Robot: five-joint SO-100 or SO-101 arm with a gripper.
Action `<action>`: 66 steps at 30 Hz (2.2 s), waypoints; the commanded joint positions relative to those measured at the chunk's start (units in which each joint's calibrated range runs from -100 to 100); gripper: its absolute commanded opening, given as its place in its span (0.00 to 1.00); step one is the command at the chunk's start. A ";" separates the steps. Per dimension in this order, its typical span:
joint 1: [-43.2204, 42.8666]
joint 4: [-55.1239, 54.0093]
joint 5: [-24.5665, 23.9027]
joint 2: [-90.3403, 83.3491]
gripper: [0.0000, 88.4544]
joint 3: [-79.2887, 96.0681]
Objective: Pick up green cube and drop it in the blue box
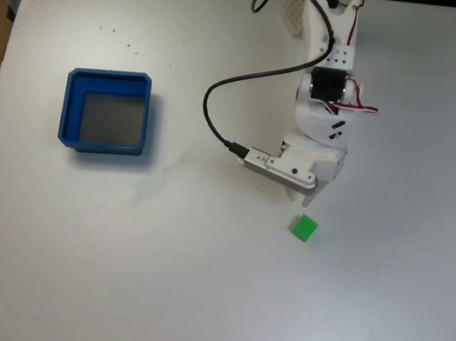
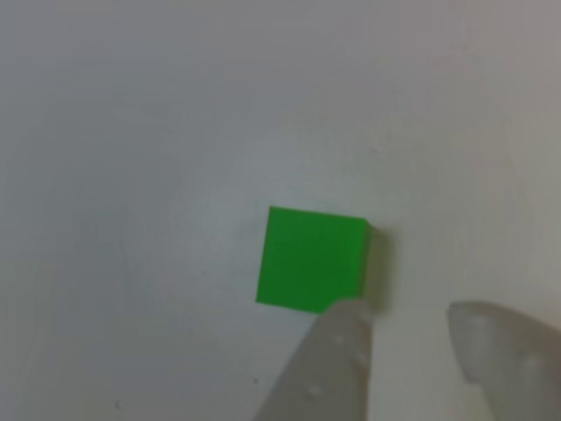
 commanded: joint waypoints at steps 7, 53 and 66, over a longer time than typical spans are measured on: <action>-0.32 0.00 -0.15 0.40 0.28 -7.74; -4.01 -0.25 -2.05 16.28 0.37 -19.66; -3.94 -6.10 -1.90 20.46 0.37 -20.48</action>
